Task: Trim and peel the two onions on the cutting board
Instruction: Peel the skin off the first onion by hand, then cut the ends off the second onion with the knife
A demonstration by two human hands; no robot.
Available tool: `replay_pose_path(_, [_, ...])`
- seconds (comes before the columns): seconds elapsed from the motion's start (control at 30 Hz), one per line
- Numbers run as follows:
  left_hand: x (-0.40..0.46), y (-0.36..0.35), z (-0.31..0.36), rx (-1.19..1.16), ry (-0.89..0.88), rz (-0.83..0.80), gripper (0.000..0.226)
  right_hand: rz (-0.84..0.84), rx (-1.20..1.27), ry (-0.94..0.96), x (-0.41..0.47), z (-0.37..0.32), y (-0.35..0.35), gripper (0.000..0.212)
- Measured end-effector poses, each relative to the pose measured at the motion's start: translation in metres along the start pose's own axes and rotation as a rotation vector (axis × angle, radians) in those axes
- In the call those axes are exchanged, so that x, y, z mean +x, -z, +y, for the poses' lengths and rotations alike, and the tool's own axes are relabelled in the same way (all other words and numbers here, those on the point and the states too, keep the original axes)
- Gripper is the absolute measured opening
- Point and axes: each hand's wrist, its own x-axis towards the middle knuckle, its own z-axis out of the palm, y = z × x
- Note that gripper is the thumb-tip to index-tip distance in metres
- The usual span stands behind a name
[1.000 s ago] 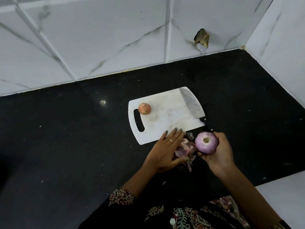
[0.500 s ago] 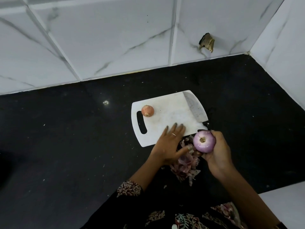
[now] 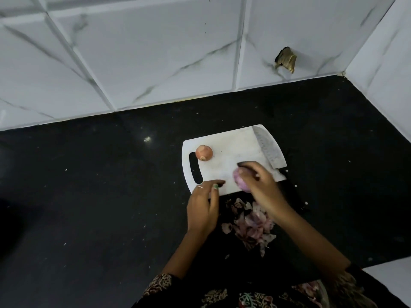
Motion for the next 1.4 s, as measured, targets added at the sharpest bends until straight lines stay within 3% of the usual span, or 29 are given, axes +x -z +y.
replay_pose_path(0.1, [0.004,0.007,-0.008,-0.083,0.13,0.103,0.041,-0.064,-0.307,0.2,0.02,0.013,-0.031,0.033])
replay_pose_path(0.27, [0.012,0.013,-0.013,-0.143,0.205,0.132,0.04,-0.027,-0.529,0.415,0.031,0.034,-0.058,0.041])
replay_pose_path(0.4, [0.014,0.013,-0.014,-0.137,0.222,0.138,0.04,0.001,-0.491,0.437,0.029,0.042,-0.058,0.049])
replay_pose_path(0.63, [0.028,0.016,-0.005,-0.128,0.247,0.139,0.024,-0.03,-0.354,0.321,0.029,0.043,-0.041,0.091])
replay_pose_path(0.7, [0.037,0.02,-0.004,-0.135,0.264,0.144,0.023,0.005,-0.282,0.292,0.023,0.042,-0.032,0.088])
replay_pose_path(0.8, [0.059,0.024,-0.003,-0.131,0.288,0.128,0.028,0.061,-0.266,0.307,0.017,0.04,-0.017,0.061])
replay_pose_path(0.93, [0.094,0.024,0.002,-0.007,0.319,0.031,0.043,0.266,-0.473,0.263,0.019,0.038,0.015,0.027])
replay_pose_path(1.0, [0.108,0.023,0.008,0.092,0.326,-0.024,0.046,0.343,-0.654,0.103,0.021,0.037,0.036,0.027])
replay_pose_path(1.17, [0.13,0.018,0.008,0.245,0.339,-0.094,0.048,0.254,-0.867,-0.2,0.019,0.044,0.07,0.045])
replay_pose_path(1.4, [0.13,0.01,0.009,0.087,0.15,-0.193,0.048,0.211,-0.663,-0.231,0.026,0.06,0.074,0.044])
